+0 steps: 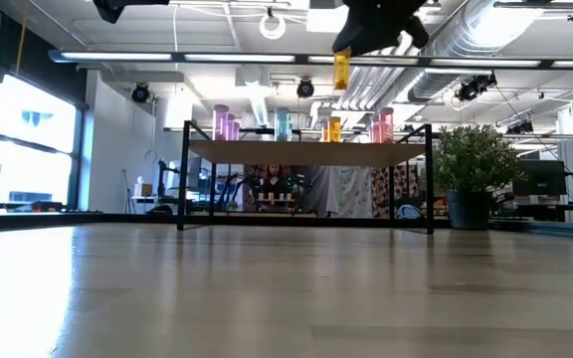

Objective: Pick and place medicine bottles onto shelf by color
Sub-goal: Put the yellow pill bottle on the shelf aligned with the yellow pill bottles

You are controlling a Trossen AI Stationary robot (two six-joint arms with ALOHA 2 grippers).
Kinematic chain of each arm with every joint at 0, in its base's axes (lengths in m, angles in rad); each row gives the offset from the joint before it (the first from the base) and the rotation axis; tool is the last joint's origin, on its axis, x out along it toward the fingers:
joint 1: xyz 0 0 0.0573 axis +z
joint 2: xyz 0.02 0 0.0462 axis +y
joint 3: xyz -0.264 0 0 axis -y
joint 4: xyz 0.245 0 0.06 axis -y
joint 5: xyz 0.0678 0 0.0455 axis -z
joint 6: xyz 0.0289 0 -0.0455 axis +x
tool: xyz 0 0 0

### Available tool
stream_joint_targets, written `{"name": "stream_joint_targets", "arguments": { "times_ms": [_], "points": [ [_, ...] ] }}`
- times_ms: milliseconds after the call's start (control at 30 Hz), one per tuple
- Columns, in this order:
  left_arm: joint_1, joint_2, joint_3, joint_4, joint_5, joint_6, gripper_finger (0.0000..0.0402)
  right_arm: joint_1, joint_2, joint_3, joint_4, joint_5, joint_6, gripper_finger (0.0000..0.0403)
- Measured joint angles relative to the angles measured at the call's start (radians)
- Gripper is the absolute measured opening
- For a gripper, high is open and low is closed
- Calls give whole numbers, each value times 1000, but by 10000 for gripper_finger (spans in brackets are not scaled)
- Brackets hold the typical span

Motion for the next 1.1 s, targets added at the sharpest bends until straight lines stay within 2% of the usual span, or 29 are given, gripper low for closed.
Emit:
{"name": "stream_joint_targets", "arguments": {
  "times_ms": [200,333,467,700,900,1100],
  "points": [
    [0,0,0,0,-11,-6,186,-145,4,0,-1,-224,-64,112],
    [0,0,0,0,-24,-7,186,-199,13,0,-13,-267,-87,112],
    [0,0,0,0,-30,-7,186,-240,13,0,-37,-359,-116,112],
    [0,0,0,0,-33,-7,186,-276,32,0,-38,-403,-136,112],
    [0,0,0,1,-52,-8,186,-278,93,0,-14,-398,-135,112],
    [0,0,0,1,-58,-8,186,-278,99,0,-25,-391,-111,112]
  ]
}}
